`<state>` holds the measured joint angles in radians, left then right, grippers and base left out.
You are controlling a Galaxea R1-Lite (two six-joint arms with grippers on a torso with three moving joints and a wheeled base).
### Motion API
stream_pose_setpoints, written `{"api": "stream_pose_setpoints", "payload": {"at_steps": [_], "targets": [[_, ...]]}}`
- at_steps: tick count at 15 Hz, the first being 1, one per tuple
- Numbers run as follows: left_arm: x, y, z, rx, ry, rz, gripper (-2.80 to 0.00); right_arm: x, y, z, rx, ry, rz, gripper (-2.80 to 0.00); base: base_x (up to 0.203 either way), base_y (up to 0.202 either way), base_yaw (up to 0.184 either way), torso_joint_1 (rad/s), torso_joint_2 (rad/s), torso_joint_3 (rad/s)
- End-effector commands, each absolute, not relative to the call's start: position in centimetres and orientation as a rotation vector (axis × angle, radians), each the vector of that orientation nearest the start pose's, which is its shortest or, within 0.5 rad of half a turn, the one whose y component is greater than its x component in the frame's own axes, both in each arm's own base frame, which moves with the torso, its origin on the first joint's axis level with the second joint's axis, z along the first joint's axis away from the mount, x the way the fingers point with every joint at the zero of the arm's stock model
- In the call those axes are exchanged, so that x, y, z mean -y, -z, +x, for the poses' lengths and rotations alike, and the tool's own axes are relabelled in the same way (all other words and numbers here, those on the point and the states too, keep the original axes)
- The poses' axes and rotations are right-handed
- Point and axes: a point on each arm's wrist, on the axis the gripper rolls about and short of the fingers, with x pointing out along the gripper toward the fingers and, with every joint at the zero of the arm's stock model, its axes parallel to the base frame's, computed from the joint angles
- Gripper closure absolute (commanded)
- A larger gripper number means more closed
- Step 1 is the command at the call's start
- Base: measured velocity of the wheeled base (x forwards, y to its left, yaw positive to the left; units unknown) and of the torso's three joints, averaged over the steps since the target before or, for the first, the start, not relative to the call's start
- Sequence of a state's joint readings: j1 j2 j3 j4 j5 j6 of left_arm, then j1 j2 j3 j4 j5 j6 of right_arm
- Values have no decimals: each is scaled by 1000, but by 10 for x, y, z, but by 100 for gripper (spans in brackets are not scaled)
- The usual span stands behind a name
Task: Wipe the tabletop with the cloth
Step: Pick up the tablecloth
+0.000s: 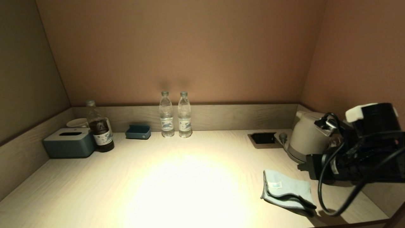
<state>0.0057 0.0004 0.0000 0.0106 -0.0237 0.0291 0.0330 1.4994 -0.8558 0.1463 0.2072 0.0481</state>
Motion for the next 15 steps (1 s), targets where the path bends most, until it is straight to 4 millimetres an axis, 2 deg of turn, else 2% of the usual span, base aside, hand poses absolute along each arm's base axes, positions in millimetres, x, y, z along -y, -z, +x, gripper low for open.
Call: {"api": "stream_pose_setpoints", "payload": {"at_steps": [1,7,8,11,13,15], "targets": [[1,-74,-23,-10,18,29,0,-14,-153,264,-937,-201,127,0,0,0,0,0,0,0],[1,-74,-23,-10,17,29,0,-13,-142,279,-988,-191,127,0,0,0,0,0,0,0],[1,-74,-23,-10,17,29,0,-13,-143,278,-986,-188,127,-280,0,0,0,0,0,0],[1,-74,-23,-10,19,29,0,-13,-145,275,-993,-151,103,-280,0,0,0,0,0,0],[1,-74,-23,-10,17,29,0,-10,-136,281,-1027,-47,28,-280,0,0,0,0,0,0],[1,-74,-23,-10,18,29,0,-10,-132,284,-1046,-14,1,-280,0,0,0,0,0,0]]}}
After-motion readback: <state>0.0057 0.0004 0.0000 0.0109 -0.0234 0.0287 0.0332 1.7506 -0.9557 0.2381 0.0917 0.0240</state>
